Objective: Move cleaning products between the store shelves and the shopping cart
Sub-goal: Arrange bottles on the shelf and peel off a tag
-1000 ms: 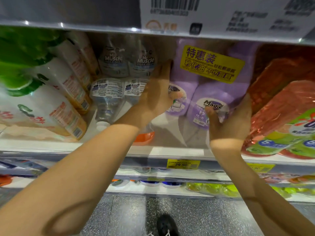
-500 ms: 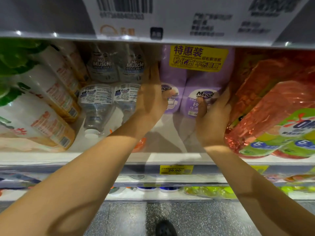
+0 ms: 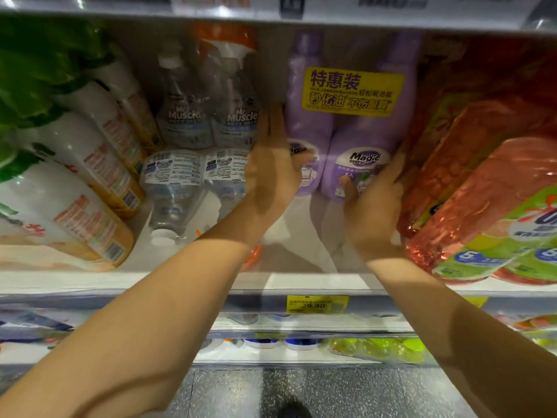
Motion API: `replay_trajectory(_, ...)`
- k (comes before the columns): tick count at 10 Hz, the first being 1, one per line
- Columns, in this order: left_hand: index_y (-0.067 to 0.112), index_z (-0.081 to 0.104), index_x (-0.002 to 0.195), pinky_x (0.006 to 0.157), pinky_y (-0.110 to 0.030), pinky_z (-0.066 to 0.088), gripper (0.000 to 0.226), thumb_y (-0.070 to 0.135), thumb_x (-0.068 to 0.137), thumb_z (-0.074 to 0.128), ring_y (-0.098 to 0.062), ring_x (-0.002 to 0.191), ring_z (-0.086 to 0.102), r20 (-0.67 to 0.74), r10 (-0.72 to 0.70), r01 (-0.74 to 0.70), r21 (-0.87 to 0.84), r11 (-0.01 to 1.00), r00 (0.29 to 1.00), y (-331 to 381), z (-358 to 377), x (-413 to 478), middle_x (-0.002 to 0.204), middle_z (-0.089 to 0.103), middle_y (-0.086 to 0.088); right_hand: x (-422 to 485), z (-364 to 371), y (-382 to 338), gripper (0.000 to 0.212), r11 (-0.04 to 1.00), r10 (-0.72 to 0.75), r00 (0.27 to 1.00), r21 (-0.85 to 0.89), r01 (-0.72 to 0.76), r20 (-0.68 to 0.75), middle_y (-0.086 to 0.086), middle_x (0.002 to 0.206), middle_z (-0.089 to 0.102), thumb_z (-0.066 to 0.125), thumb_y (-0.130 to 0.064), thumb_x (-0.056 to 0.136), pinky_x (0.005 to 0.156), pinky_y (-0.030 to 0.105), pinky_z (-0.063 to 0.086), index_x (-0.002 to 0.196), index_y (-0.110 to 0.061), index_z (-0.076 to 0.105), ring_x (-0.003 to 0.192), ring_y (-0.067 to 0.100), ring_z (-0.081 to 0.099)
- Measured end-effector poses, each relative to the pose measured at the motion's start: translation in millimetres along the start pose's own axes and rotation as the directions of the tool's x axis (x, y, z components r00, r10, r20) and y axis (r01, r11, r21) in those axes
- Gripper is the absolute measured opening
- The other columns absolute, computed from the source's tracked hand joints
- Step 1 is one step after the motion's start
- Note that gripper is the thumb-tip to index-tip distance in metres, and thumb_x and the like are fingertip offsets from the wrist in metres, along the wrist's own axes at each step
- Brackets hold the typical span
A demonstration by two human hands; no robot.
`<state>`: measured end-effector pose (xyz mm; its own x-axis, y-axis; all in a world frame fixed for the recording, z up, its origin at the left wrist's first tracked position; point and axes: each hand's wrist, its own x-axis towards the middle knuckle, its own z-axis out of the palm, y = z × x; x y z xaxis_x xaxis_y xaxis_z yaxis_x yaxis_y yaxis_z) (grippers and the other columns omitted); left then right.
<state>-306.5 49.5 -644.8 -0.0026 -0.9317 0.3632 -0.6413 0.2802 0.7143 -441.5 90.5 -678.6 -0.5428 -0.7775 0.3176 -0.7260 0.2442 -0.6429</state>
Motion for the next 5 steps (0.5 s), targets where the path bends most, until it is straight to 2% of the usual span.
replay_trajectory(1, 0.008, 0.027, 0.149, 0.108, -0.038, 0.034, 0.074, 0.026, 0.089, 0.066, -0.029, 0.136, 0.037, -0.028, 0.007, -0.006, 0.014, 1.000, 1.000, -0.7, 4.3, 0.0, 0.153, 0.030, -0.013, 1.8, 7.2, -0.7, 0.089, 0.999, -0.003, 1.000, -0.036, 0.004, 0.022, 0.029, 0.154, 0.017, 0.062, -0.034, 0.092, 0.113, 0.036, 0.015, 0.153, -0.003, 0.006, 0.142, 0.042, 0.021)
replay_trajectory(2, 0.007, 0.032, 0.146, 0.100, -0.039, 0.040, 0.068, 0.017, 0.088, 0.067, -0.032, 0.127, 0.045, -0.099, 0.016, -0.012, 0.040, 0.999, 0.995, -2.6, 13.0, 1.9, 0.148, 0.038, -0.015, 3.2, 6.5, -3.9, 0.086, 0.997, 0.004, 1.000, -0.071, -0.002, 0.025, 0.029, 0.154, 0.015, 0.058, -0.036, 0.094, 0.111, 0.032, 0.008, 0.153, -0.002, 0.005, 0.143, 0.042, 0.018)
replay_trajectory(3, 0.000, 0.039, 0.142, 0.077, -0.032, 0.045, 0.075, -0.005, 0.076, 0.072, -0.028, 0.105, 0.058, -0.145, 0.068, -0.058, 0.068, 0.996, 0.987, -9.1, 22.2, 11.0, 0.141, 0.046, -0.019, 5.6, 5.3, -5.2, 0.084, 0.992, -0.015, 1.000, -0.125, 0.018, 0.021, 0.029, 0.153, 0.015, 0.055, -0.038, 0.095, 0.110, 0.034, 0.002, 0.153, -0.001, 0.006, 0.143, 0.043, 0.017)
replay_trajectory(4, 0.001, 0.039, 0.143, 0.077, -0.033, 0.048, 0.078, 0.000, 0.074, 0.077, -0.025, 0.104, 0.059, -0.149, 0.064, -0.053, 0.079, 0.995, 0.987, -12.4, 24.8, 16.3, 0.142, 0.046, -0.018, 9.5, 3.4, -8.2, 0.084, 0.990, -0.017, 1.000, -0.143, 0.020, 0.026, 0.030, 0.155, 0.010, 0.052, -0.040, 0.096, 0.109, 0.034, -0.001, 0.153, -0.002, 0.005, 0.144, 0.043, 0.012)
replay_trajectory(5, 0.002, 0.037, 0.143, 0.091, -0.032, 0.042, 0.078, 0.010, 0.077, 0.078, -0.034, 0.122, 0.051, -0.113, 0.066, -0.064, 0.018, 0.998, 0.991, -14.9, 22.1, 15.3, 0.145, 0.042, -0.018, 6.9, 3.1, -10.2, 0.086, 1.000, -0.011, 0.999, -0.026, 0.012, 0.036, 0.031, 0.154, 0.010, 0.061, -0.035, 0.093, 0.113, 0.035, 0.009, 0.151, 0.002, 0.009, 0.144, 0.044, 0.012)
